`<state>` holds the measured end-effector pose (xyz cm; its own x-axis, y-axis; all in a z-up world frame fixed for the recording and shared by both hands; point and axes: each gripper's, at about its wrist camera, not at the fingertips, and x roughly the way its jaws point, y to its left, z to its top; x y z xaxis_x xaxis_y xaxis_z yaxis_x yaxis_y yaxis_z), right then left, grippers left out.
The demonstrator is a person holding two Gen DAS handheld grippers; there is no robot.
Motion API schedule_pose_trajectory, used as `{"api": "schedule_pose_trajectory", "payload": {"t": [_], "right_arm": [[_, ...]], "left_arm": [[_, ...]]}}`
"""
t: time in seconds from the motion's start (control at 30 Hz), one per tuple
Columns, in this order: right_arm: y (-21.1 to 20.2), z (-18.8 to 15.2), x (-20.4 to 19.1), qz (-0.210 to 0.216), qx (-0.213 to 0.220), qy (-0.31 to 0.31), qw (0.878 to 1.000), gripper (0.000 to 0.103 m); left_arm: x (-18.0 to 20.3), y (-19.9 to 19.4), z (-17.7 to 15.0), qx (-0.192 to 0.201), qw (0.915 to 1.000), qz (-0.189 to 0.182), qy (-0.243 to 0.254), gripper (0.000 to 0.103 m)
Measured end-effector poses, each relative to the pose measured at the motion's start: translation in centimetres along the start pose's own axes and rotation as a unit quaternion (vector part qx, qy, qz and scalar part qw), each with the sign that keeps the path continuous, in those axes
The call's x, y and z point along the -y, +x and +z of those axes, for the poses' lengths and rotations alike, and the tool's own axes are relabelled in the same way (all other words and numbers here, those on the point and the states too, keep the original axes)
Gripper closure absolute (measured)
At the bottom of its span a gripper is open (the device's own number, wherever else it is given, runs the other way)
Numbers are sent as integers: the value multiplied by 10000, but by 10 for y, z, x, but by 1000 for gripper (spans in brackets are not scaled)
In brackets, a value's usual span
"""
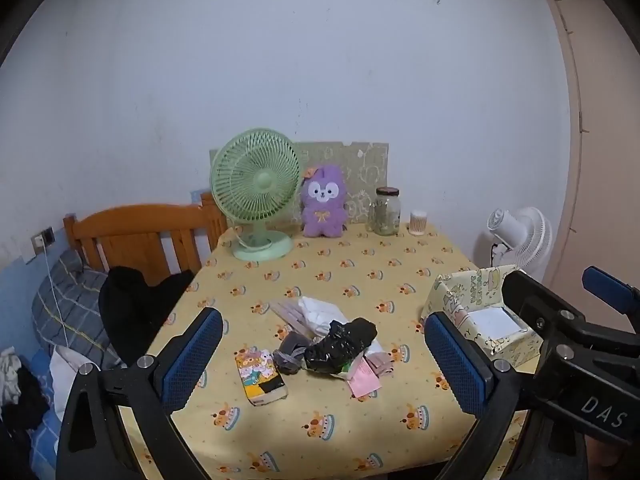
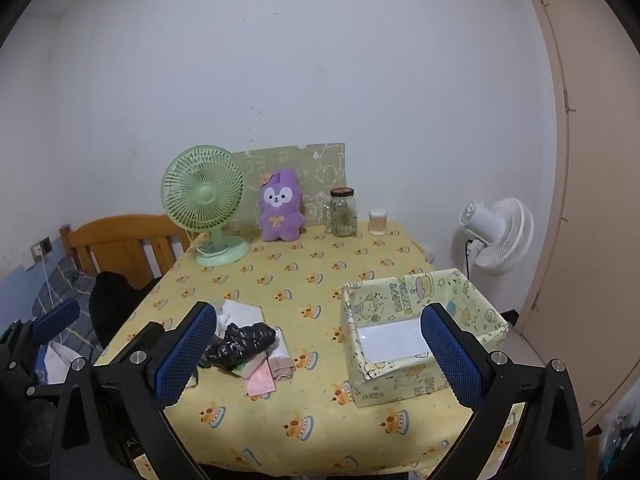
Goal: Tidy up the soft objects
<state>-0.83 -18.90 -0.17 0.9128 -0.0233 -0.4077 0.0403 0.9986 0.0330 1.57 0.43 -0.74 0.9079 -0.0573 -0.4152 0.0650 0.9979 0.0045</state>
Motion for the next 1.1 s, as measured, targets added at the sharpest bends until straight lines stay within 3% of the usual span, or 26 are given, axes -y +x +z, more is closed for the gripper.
{"api": "schedule_pose_trajectory", "payload": {"t": [0.37,1.1], "right_arm": [[15,-2,-18,37,-77,-211,9997,0],[42,5,-24,127,-357,-95,9992,0]], "left_arm": [[2,22,0,-203,9995,217,129,1],[-4,43,7,-269,9996,-5,-2,1]]}}
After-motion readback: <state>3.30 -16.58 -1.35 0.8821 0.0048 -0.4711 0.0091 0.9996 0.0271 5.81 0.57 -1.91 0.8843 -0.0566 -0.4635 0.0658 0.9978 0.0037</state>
